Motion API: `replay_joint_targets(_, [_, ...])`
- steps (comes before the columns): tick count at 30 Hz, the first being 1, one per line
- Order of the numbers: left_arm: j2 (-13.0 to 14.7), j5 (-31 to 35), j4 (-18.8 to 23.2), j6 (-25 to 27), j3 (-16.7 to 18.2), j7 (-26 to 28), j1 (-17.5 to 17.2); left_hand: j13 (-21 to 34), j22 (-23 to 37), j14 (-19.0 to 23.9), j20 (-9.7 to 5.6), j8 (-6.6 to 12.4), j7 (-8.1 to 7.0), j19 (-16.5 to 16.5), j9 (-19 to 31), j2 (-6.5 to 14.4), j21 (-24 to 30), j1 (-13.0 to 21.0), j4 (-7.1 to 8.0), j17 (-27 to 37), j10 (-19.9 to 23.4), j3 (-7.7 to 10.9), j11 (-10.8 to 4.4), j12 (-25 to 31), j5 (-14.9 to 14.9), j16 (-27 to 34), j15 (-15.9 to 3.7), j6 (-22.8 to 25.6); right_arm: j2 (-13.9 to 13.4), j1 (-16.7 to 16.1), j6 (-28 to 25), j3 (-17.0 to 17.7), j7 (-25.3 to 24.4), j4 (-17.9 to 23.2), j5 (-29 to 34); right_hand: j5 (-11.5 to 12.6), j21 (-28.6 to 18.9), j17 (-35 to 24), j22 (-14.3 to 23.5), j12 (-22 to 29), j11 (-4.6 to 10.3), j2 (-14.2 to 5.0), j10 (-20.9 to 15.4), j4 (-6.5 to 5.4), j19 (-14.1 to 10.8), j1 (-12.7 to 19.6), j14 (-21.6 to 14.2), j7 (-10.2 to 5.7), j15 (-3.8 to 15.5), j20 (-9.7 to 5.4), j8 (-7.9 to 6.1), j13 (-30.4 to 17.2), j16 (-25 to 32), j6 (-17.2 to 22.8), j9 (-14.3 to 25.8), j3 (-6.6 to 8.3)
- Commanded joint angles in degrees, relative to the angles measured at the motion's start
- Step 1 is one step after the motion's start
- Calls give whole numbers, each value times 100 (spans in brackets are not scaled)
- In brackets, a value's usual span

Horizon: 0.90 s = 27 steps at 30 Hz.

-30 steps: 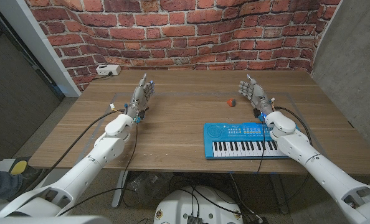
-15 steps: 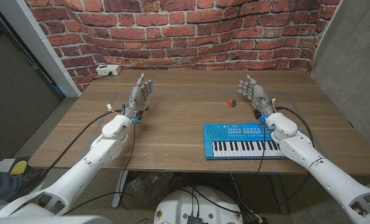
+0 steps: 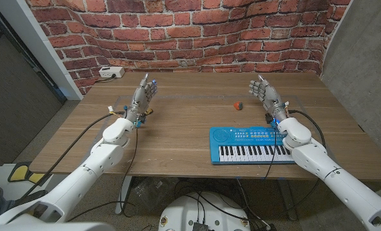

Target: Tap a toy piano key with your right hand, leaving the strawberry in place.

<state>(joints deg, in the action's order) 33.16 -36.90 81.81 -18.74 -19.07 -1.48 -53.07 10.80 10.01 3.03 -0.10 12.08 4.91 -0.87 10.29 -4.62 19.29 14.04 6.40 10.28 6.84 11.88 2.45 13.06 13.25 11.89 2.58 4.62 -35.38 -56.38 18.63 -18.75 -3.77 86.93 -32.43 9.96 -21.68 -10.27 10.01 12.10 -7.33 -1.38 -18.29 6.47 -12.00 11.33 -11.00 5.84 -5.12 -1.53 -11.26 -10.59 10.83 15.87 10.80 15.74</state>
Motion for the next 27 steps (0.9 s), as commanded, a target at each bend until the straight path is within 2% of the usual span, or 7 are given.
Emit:
replay_joint_targets(1, [124, 324, 313, -33, 43, 390, -195, 14, 14, 135, 17, 45, 1, 129, 31, 43, 48, 62, -30, 25, 128, -3, 4, 45, 18, 38, -5, 94, -101, -301, 259, 160, -148, 187, 144, 25, -7, -21, 17, 64, -3, 16, -59, 10, -71, 26, -78, -12, 6, -7, -17, -6, 28, 63, 20, 1])
replay_joint_targets(9, [112, 407, 410, -67, 22, 463, -252, 14, 12, 272, 36, 87, 21, 241, 31, 70, 39, 109, -51, 23, 269, -6, -1, 65, 14, 46, -40, 289, -135, -512, 460, 269, -106, 273, 101, 26, -18, -23, 18, 80, 26, 12, -115, 8, -188, 17, -212, -17, 31, -25, -23, -7, 64, 86, 22, -5])
replay_joint_targets(13, [129, 698, 513, -33, 12, 798, -306, 13, 12, 317, 44, 90, 17, 254, 31, 77, 31, 121, -56, 22, 296, -6, -11, 66, 13, 53, -58, 320, -187, -593, 436, 315, -76, 340, 50, 26, -13, -24, 19, 85, 28, 12, -132, 8, -199, 13, -225, -16, 34, -28, -24, -8, 63, 91, 23, -8])
replay_joint_targets(22, [139, 571, 476, -52, 18, 613, -307, 13, 11, 397, 69, 88, 21, 309, 31, 92, 17, 149, -68, 21, 391, -10, 4, 79, 8, 53, -59, 380, -358, -963, 428, 523, -254, 656, 88, 27, -14, -26, 19, 92, 29, 14, -162, 5, -249, 3, -256, -20, 41, -33, -34, -9, 64, 122, 24, -15])
replay_joint_targets(27, [112, 474, 396, -125, 18, 466, -283, 13, 11, 434, 68, 83, 18, 323, 31, 96, 11, 157, -72, 21, 403, -12, 6, 75, 6, 57, -59, 390, -362, -1100, 388, 595, -343, 793, 64, 28, -7, -27, 20, 97, 41, 17, -180, 5, -262, -2, -259, -25, 43, -28, -37, -9, 59, 135, 25, -20])
